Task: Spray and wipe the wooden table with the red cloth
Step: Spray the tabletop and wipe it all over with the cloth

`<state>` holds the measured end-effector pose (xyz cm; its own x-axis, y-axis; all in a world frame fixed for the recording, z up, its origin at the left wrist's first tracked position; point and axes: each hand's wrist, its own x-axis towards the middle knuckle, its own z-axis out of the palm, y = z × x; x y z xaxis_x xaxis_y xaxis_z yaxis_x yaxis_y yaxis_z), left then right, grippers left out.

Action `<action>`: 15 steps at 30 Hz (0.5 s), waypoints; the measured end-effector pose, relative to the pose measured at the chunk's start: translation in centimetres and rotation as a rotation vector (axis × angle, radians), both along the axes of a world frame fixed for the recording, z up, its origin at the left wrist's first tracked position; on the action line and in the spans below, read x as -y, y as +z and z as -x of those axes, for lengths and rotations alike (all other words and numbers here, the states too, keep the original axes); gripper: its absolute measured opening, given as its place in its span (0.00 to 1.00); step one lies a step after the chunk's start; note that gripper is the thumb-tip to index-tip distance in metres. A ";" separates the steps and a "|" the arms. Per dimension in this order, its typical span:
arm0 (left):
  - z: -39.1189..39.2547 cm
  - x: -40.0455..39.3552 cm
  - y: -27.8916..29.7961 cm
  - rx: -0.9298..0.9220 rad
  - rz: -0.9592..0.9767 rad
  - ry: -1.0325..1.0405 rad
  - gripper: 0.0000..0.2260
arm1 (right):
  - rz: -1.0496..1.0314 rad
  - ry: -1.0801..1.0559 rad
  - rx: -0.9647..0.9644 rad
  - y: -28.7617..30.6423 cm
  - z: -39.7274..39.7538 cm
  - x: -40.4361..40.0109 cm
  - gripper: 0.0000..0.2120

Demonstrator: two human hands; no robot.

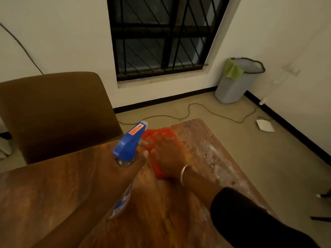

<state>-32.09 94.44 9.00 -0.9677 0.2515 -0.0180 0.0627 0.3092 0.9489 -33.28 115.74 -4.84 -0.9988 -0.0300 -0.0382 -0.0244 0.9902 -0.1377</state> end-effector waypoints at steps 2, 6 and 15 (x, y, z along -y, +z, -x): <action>0.3 -0.7 0.0 0.187 0.088 -0.093 0.06 | 0.026 -0.282 -0.004 0.3 1.5 -6.4 0.27; -0.2 -1.6 0.9 0.096 0.070 -0.093 0.10 | 0.019 -0.538 0.047 0.9 2.5 -9.6 0.28; -0.7 -6.5 0.7 0.069 0.040 -0.099 0.09 | 0.090 0.092 0.031 0.3 -2.6 -1.2 0.26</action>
